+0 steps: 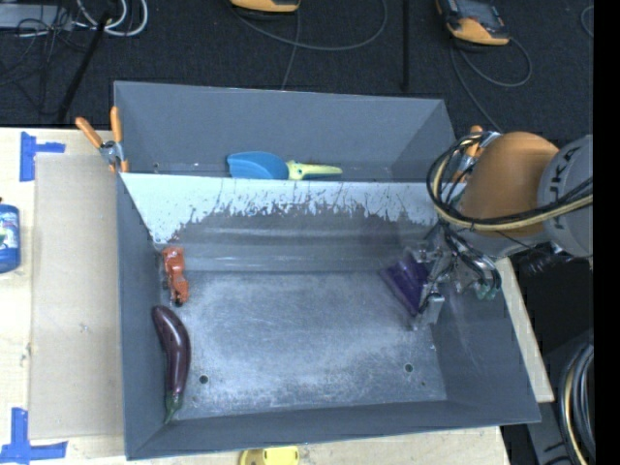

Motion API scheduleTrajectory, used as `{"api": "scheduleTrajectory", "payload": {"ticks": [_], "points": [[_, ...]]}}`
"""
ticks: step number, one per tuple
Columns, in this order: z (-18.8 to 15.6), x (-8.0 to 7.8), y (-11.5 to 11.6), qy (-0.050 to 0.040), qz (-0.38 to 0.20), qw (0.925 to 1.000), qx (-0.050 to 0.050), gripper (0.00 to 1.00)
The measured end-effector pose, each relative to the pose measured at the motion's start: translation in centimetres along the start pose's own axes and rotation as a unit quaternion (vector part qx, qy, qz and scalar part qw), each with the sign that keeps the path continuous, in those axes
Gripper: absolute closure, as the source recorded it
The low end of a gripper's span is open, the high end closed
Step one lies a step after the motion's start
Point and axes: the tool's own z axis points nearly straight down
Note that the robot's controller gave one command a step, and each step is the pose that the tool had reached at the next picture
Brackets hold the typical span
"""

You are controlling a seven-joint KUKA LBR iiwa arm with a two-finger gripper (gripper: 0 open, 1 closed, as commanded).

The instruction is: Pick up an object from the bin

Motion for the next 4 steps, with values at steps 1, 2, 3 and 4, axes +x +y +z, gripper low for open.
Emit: {"api": "scheduleTrajectory", "payload": {"ticks": [1,2,3,4], "points": [[-4.5,0.9,0.1,0.0074,-0.001,1.0000,0.001,1.00],[-5.1,-0.3,-0.3,-0.0005,-0.005,1.0000,0.003,1.00],[-5.4,0.8,-0.7,0.0077,-0.005,1.0000,0.001,1.00],[-10.0,-1.1,-0.5,0.0039,-0.001,1.0000,0.002,1.00]]}}
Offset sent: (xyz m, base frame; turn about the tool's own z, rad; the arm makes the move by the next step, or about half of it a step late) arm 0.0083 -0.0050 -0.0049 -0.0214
